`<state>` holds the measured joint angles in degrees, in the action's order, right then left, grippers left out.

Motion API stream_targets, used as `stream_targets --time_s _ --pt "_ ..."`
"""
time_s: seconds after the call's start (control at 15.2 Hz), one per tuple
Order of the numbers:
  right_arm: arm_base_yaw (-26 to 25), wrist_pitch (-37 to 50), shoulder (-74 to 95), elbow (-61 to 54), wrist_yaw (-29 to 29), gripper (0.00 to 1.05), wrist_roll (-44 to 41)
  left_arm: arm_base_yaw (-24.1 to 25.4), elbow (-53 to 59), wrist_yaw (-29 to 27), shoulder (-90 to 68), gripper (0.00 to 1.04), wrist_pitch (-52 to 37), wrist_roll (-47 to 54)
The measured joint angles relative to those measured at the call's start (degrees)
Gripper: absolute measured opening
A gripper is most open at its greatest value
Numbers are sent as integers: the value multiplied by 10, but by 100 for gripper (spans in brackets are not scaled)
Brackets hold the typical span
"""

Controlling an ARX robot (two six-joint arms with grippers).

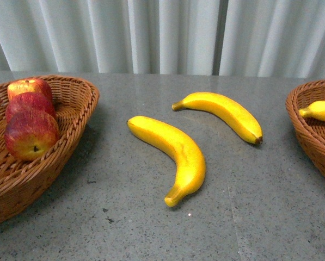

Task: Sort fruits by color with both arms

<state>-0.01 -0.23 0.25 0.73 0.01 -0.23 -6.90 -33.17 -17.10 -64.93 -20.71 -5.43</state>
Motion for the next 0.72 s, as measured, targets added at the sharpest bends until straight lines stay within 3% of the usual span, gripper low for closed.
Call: stream_targets --time_s 0.2,0.39,0.72 --pt "0 0 0 0 0 98 0 9 70 11 -22 65 -16 -37" --pt "0 0 0 0 0 98 0 4 73 -14 -11 99 -24 -56" --pt "0 0 0 0 0 98 0 -3 71 -16 85 98 -22 -31"
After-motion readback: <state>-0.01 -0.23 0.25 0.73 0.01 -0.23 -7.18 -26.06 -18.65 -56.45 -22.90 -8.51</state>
